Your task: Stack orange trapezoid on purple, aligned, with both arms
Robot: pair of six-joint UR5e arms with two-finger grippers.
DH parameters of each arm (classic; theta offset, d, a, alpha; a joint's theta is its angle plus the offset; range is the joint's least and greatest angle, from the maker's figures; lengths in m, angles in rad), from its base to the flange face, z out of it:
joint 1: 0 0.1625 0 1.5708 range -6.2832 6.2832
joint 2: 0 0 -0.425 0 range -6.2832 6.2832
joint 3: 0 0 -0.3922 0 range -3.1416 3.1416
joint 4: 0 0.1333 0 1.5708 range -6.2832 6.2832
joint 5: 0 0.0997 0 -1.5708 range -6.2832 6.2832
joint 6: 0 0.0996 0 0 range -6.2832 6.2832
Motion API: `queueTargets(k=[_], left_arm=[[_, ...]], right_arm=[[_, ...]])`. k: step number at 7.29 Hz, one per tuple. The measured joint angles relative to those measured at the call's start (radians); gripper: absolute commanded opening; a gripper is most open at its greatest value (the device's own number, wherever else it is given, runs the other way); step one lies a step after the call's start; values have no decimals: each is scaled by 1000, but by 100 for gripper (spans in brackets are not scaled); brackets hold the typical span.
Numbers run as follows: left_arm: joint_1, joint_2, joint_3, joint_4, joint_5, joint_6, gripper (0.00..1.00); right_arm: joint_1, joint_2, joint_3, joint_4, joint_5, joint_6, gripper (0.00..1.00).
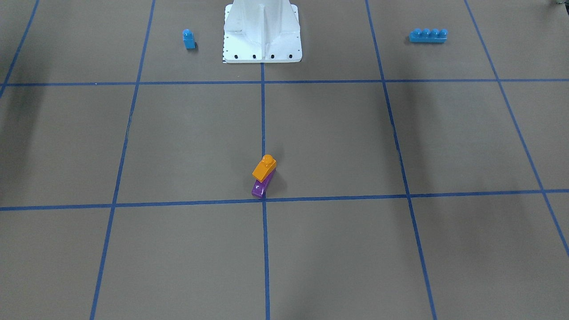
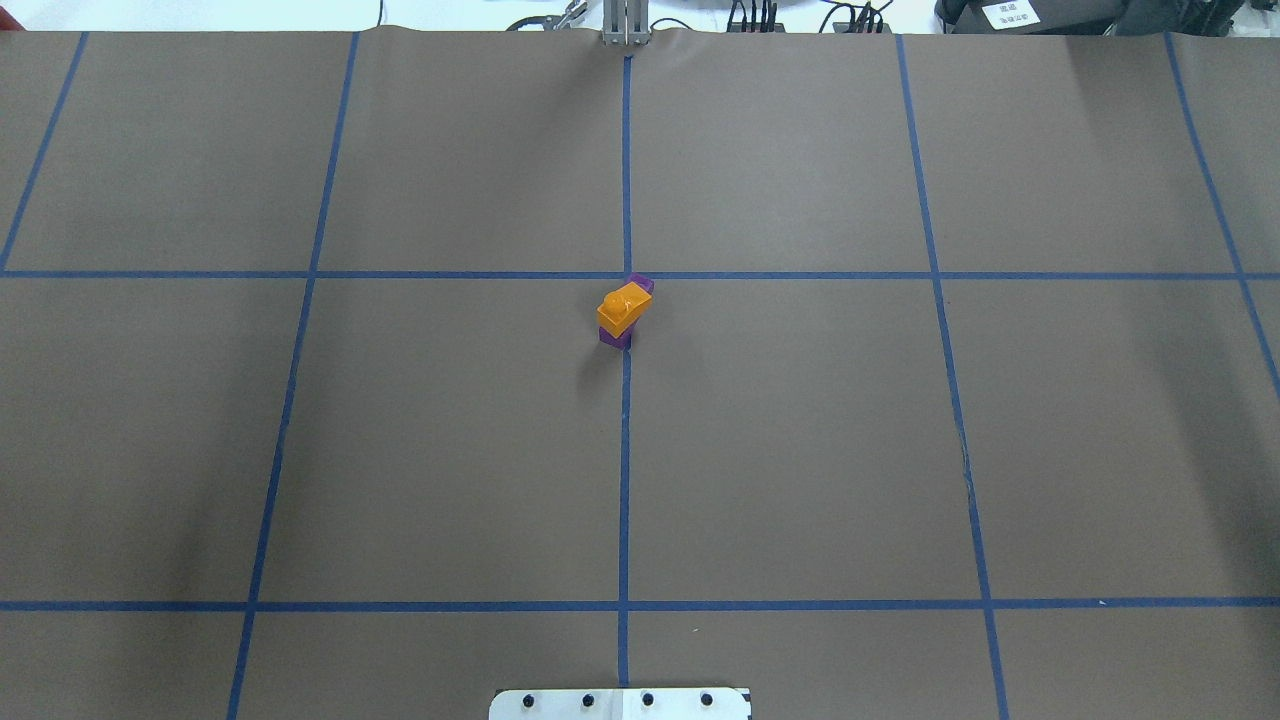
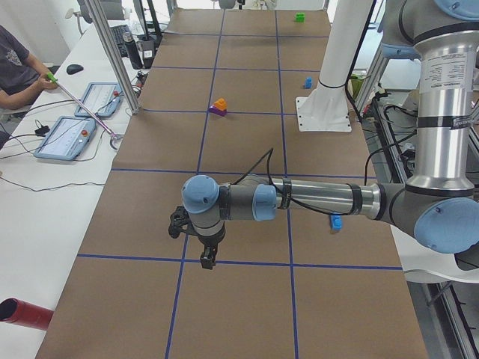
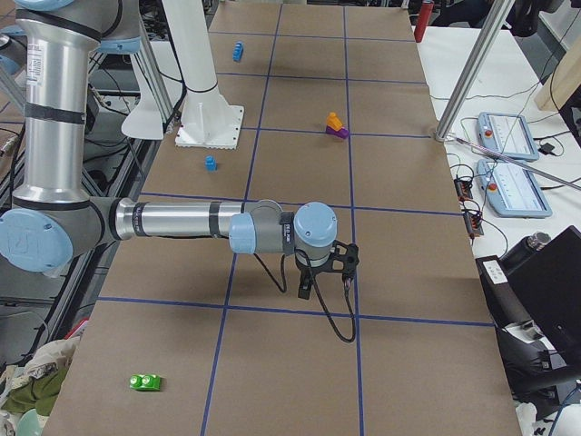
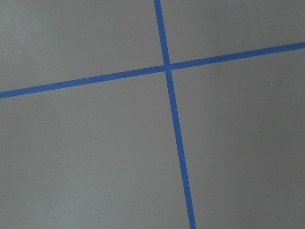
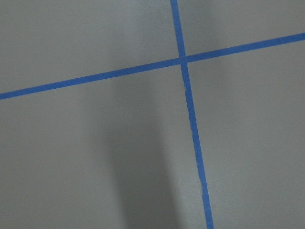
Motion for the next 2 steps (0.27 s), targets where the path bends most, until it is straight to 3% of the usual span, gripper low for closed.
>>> queueTargets(k=[2], left_arm=[[0,-4,0,0,1,0,100]], right_arm=[[1,1,0,0,0,0,100]])
